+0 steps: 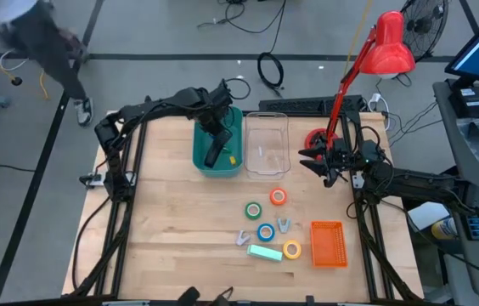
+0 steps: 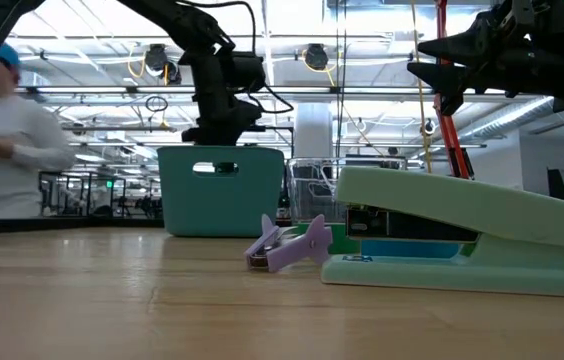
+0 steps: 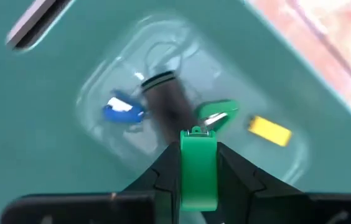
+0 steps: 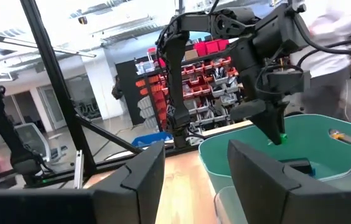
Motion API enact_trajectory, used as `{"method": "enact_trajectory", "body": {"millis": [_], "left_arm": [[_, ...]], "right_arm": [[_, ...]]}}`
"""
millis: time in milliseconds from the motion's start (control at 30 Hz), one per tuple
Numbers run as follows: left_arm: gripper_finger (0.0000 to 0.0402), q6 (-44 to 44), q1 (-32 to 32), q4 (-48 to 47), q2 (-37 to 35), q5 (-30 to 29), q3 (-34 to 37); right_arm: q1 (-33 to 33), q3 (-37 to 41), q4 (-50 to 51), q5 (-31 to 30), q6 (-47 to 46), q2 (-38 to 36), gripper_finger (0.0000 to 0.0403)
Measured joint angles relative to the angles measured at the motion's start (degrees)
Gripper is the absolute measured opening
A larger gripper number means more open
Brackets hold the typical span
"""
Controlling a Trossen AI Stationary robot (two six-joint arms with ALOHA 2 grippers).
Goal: Pick and place Stapler, Stapler remover, tape
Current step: Put the small green stapler into the green bin
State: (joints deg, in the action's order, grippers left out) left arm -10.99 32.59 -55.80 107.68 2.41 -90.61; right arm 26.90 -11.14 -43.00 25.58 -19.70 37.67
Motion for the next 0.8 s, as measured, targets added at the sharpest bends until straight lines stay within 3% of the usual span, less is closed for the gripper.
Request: {"method": "enact_trajectory", "body": {"millis": [400, 600, 800], "left_arm": [[0.0068, 16.4, -7.6, 0.0, 1.4, 5.2, -0.1], [0.0068, 17.0, -7.9, -1.4, 6.2, 9.3, 0.0], [0.0068, 18.1, -7.9, -1.1, 8.6, 9.9, 0.0]], "right_arm": [[0.0, 0.0, 0.0, 0.0, -0.6, 0.0, 0.0171], [0.0, 0.0, 0.0, 0.0, -0.6, 0.0, 0.0171], [0.0, 0.0, 0.0, 0.0, -0.8, 0.0, 0.0171]]}}
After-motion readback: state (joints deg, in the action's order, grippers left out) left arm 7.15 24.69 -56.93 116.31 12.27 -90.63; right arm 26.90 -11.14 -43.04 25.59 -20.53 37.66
